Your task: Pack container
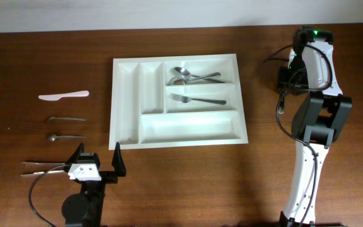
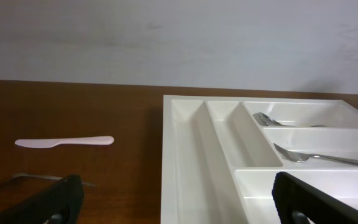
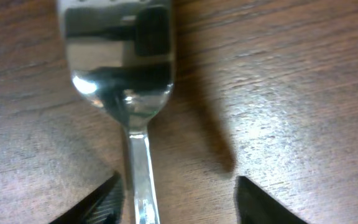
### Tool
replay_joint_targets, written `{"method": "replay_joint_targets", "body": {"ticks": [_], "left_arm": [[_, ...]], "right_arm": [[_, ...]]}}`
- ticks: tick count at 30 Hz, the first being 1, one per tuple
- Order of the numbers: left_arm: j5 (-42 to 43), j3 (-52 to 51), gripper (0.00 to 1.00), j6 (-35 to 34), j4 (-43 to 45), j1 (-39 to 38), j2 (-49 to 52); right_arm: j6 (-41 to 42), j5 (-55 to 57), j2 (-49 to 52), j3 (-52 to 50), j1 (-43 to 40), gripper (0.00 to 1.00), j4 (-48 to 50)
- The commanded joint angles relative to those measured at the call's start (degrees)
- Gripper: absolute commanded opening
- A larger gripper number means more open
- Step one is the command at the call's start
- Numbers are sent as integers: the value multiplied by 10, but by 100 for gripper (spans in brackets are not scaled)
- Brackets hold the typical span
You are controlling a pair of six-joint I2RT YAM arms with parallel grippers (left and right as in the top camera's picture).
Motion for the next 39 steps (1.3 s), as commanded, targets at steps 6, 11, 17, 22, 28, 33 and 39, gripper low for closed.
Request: {"method": "replay_joint_targets", "body": {"ticks": [6, 11, 17, 22, 28, 33, 39], "left_arm": [[0, -4, 99, 9, 0, 0, -5], [0, -4, 99, 9, 0, 0, -5], [0, -4, 99, 9, 0, 0, -5], [0, -4, 99, 9, 0, 0, -5], [0, -4, 99, 9, 0, 0, -5], [0, -4, 99, 9, 0, 0, -5], [0, -4, 99, 9, 0, 0, -5]], "right_arm": [[5, 13, 0, -12, -1, 33, 11], [5, 13, 0, -12, 0, 18, 14], [6, 13, 0, -12, 0, 4, 17], [6, 11, 0, -12, 0, 4, 21], [11, 10, 0, -2, 0, 4, 16], [12, 3, 0, 32, 7, 4, -3], [12, -13, 0, 86, 31, 4, -28]]}}
